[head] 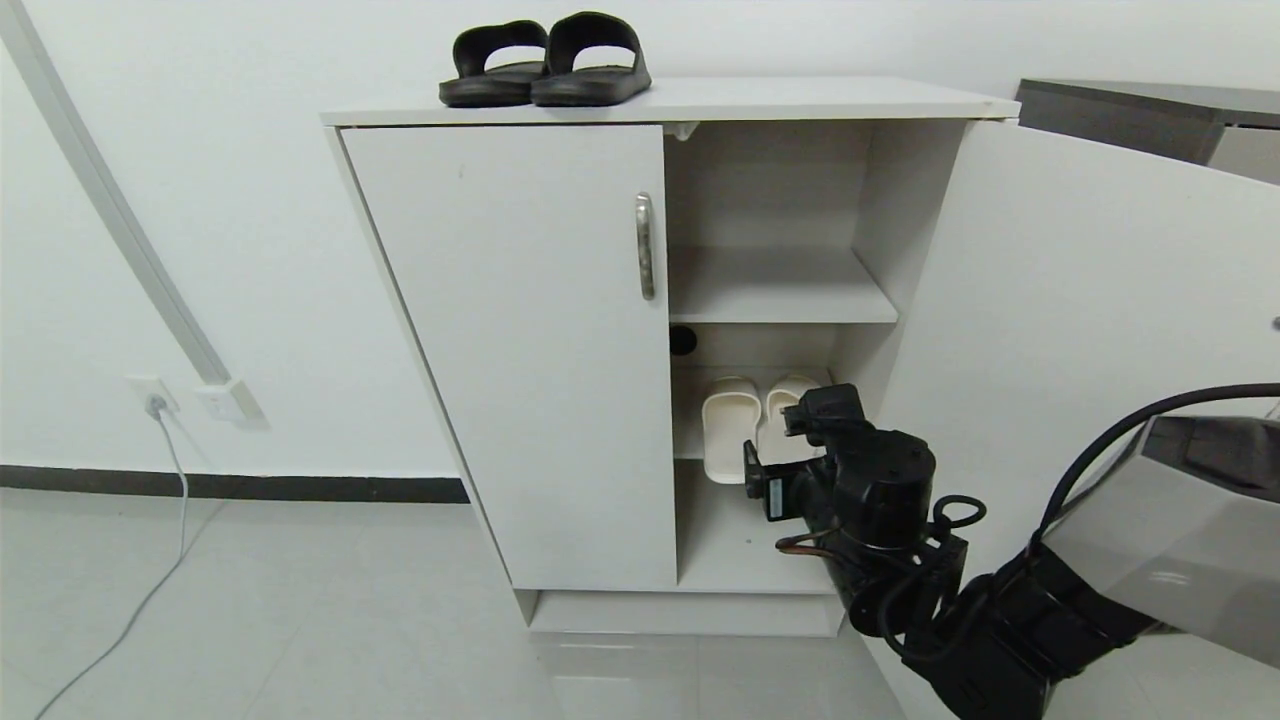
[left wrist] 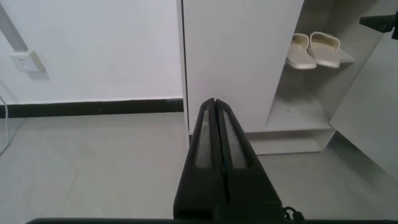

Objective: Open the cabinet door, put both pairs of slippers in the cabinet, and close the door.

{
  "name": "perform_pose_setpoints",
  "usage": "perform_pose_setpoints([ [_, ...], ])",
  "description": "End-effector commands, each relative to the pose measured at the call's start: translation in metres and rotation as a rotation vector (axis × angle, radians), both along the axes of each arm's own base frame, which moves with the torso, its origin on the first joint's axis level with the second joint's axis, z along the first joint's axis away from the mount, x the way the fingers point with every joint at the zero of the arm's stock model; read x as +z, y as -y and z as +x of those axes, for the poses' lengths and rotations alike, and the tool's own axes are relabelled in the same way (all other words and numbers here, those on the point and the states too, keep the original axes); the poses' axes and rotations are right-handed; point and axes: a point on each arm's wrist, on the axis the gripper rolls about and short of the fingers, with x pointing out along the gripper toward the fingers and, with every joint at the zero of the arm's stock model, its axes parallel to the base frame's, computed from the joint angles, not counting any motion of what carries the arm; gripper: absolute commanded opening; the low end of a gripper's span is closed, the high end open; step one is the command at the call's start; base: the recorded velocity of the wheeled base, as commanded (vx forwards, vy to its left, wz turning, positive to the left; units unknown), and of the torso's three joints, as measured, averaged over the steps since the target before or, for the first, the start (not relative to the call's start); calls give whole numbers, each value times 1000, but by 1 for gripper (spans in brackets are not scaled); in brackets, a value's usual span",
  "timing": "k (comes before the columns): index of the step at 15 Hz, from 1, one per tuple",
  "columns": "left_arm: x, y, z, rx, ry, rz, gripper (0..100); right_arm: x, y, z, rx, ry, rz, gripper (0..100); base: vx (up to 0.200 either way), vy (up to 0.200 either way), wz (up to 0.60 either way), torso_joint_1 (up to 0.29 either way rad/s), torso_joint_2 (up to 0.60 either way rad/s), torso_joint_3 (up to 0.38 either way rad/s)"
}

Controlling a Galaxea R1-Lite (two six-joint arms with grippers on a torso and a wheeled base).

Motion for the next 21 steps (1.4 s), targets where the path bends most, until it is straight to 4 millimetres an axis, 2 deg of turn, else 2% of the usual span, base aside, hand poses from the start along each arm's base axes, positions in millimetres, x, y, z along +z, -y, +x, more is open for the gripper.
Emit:
perform_pose_setpoints([
  [1, 0, 0, 0, 0, -2, 0, 0, 3, 1, -2, 9, 3, 3, 100, 0, 0, 0, 0, 0, 0],
  [16, 0, 0, 0, 0, -2, -1, 0, -5, 4, -7, 60, -14, -10, 100, 0, 200, 0, 1, 1, 3],
  [21, 0, 0, 0, 0, -2, -3, 0, -6, 8, -8, 92, 23, -26, 100, 0, 0, 0, 0, 0, 0],
])
